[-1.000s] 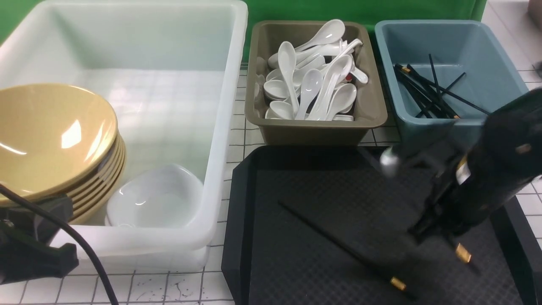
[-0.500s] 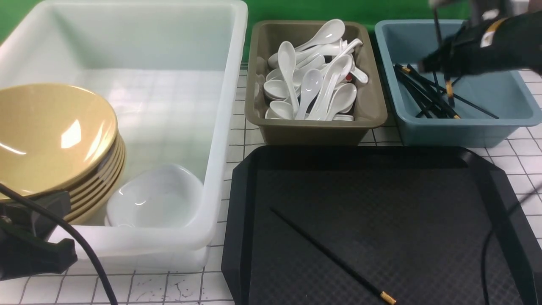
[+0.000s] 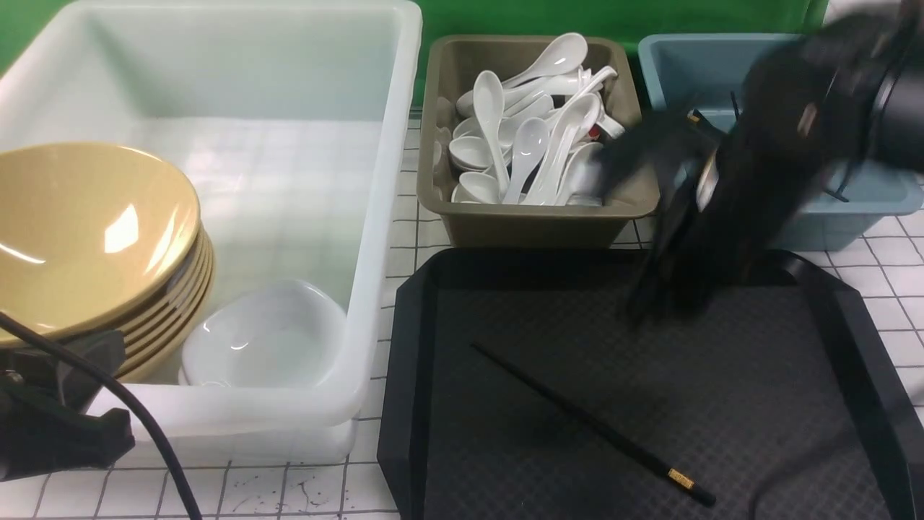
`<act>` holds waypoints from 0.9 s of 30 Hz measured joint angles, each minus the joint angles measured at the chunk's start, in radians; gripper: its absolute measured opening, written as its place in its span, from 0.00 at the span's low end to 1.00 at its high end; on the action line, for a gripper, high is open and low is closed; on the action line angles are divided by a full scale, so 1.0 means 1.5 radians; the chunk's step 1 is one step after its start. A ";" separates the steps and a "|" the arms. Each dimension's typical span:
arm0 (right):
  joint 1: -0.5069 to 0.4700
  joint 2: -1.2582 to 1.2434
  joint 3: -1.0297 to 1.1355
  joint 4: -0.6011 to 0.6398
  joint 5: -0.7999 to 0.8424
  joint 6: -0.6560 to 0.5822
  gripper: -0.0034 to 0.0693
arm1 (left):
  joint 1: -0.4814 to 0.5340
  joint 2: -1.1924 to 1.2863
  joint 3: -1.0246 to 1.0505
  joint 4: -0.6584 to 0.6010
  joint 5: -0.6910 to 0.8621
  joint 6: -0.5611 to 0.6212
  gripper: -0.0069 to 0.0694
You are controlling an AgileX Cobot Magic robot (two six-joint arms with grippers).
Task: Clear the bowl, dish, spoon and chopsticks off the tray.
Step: Use the right arm to grab a chopstick, then use the right arm to put a chopstick into the small storage box on the right
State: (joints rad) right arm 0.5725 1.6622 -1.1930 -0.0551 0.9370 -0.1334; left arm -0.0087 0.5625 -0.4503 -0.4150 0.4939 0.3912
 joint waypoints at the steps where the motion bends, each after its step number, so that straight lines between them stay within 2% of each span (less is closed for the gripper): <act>1: 0.026 -0.001 0.039 0.005 -0.018 -0.003 0.39 | 0.000 0.000 0.000 -0.002 -0.003 0.000 0.08; 6: 0.065 0.008 0.121 0.004 -0.086 0.004 0.39 | 0.000 0.000 0.000 -0.003 -0.003 0.000 0.08; 12: 0.065 0.059 0.134 -0.003 -0.127 0.019 0.36 | 0.000 0.000 0.000 -0.004 -0.003 0.000 0.08; 18: 0.066 0.056 0.133 -0.002 -0.116 0.002 0.17 | 0.000 0.000 0.000 -0.004 -0.003 0.000 0.08; 22: 0.066 -0.027 0.137 -0.012 -0.093 -0.006 0.16 | 0.000 0.000 0.000 -0.004 -0.003 0.000 0.08; 25: 0.055 -0.127 0.126 -0.072 -0.123 0.010 0.16 | 0.000 0.000 0.000 -0.004 -0.003 0.000 0.08; 27: 0.024 -0.181 0.112 -0.149 -0.210 0.058 0.16 | 0.000 0.000 0.000 -0.004 -0.003 0.000 0.08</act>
State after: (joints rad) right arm 0.6086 1.3911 -1.0253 -0.2782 0.6225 -0.0459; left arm -0.0087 0.5625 -0.4503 -0.4208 0.4891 0.3912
